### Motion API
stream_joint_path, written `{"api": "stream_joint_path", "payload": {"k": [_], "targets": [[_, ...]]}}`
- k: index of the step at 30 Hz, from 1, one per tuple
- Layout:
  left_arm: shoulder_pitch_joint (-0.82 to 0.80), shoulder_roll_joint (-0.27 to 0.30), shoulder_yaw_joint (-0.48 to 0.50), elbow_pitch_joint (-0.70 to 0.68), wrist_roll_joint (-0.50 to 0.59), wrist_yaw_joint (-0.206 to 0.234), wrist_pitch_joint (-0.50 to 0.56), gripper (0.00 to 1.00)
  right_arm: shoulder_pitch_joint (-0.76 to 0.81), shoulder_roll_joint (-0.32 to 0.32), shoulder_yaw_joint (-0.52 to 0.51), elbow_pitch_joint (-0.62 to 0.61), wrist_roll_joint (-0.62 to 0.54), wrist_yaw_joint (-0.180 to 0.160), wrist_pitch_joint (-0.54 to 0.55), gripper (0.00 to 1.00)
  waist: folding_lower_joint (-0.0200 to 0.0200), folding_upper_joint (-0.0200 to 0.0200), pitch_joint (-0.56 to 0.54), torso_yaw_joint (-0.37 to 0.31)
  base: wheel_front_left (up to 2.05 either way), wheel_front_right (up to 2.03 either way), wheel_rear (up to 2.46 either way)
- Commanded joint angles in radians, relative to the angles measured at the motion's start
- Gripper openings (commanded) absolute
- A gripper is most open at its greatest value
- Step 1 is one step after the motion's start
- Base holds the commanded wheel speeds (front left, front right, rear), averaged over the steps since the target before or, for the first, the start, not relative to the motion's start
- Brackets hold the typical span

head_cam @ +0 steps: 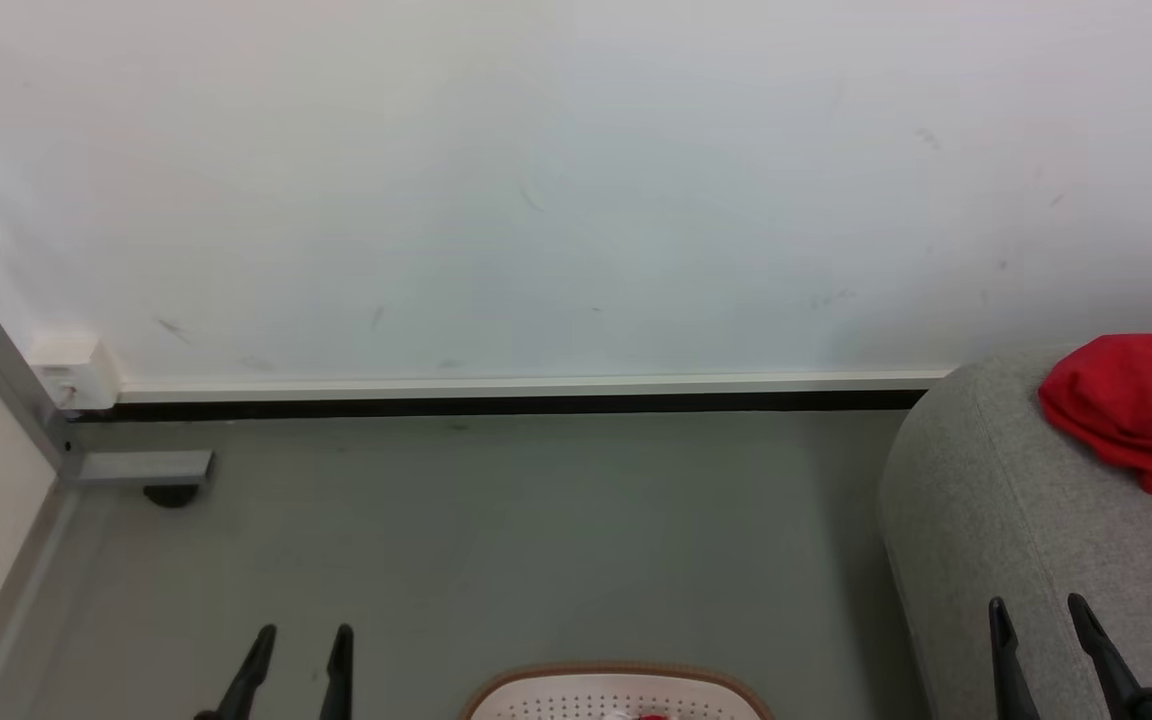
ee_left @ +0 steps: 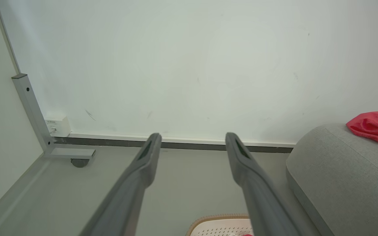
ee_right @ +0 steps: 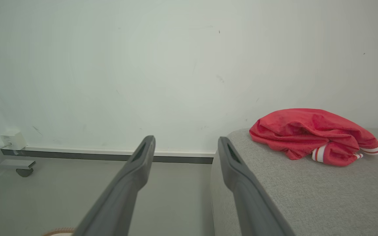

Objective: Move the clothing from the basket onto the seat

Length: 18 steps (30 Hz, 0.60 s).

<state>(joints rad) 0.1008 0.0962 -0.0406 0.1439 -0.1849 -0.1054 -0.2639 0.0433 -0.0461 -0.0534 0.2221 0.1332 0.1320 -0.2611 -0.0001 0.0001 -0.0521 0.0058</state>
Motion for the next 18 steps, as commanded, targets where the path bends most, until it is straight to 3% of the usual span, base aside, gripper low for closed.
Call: {"api": "stream_joint_path", "payload": {"k": [1, 7, 12, 18], "targets": [[-0.011, -0.003, 0.002, -0.001, 0.015, -0.005, -0.001, 1.0, -0.004, -0.005, 0.0, -0.004, 0.009, -0.003, -0.003, 1.0, 0.0001, -0.0001, 0.005, -0.003, 0.0, 0.0, 0.0], [-0.042, -0.01, -0.037, 0.013, 0.031, -0.017, -0.001, 1.0, -0.026, -0.005, -0.001, -0.013, -0.001, -0.002, -0.003, 1.0, 0.0001, -0.0001, 0.038, -0.025, 0.0, 0.0, 0.0], [-0.098, 0.002, -0.147, 0.084, 0.034, -0.024, 0.001, 1.0, -0.058, -0.005, -0.002, -0.023, 0.0, -0.003, -0.003, 1.0, 0.0001, -0.0001, 0.086, -0.069, 0.0, 0.0, 0.0], [-0.221, 0.03, -0.29, 0.18, 0.024, -0.025, 0.082, 1.0, -0.116, -0.004, 0.008, -0.052, 0.018, -0.002, -0.003, 1.0, 0.0001, -0.0001, 0.188, -0.148, 0.0, 0.0, 0.0]]}}
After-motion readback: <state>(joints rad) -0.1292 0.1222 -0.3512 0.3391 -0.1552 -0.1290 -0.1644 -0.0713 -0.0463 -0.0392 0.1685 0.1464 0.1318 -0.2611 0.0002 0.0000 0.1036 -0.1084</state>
